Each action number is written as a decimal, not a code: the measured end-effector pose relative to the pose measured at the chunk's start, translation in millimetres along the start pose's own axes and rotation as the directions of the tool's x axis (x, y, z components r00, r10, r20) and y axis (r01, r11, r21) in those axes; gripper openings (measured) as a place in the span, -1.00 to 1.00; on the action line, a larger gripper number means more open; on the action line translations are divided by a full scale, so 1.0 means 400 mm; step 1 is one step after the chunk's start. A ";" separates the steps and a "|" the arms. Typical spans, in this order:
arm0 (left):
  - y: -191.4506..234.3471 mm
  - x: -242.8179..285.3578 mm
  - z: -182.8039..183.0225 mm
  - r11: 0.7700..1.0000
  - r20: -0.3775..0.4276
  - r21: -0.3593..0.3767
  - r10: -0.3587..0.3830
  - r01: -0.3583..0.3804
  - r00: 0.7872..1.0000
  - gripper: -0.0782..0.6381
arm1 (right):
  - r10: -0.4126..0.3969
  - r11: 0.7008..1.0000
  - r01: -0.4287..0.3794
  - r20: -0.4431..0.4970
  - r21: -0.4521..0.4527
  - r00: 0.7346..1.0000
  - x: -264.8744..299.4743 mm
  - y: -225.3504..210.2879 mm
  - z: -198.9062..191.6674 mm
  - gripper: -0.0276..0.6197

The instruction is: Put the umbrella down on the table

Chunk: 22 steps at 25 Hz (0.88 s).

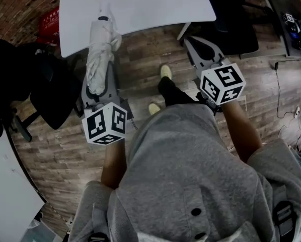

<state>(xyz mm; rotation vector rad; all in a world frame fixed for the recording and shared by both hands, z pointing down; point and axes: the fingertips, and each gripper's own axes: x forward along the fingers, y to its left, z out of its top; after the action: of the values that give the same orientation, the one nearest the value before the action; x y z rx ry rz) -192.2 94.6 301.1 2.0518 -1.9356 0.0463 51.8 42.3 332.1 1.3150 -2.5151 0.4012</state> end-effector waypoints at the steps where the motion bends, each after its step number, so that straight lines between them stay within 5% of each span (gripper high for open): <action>1: 0.001 0.018 0.001 1.000 -0.005 0.000 0.002 -0.002 1.000 -0.15 | 0.002 1.000 -0.002 -0.002 0.003 1.000 0.016 -0.009 0.004 -0.81; 22: -0.010 0.333 0.035 0.999 -0.052 -0.013 0.039 -0.040 0.998 -0.14 | 0.046 0.999 -0.046 -0.033 0.029 0.998 0.261 -0.198 0.096 -0.81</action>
<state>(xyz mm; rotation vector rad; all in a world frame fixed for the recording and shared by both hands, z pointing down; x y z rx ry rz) -180.0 -37.8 318.9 1.9838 -1.9401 0.0934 55.6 -93.7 343.9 1.2518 -2.5248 0.4661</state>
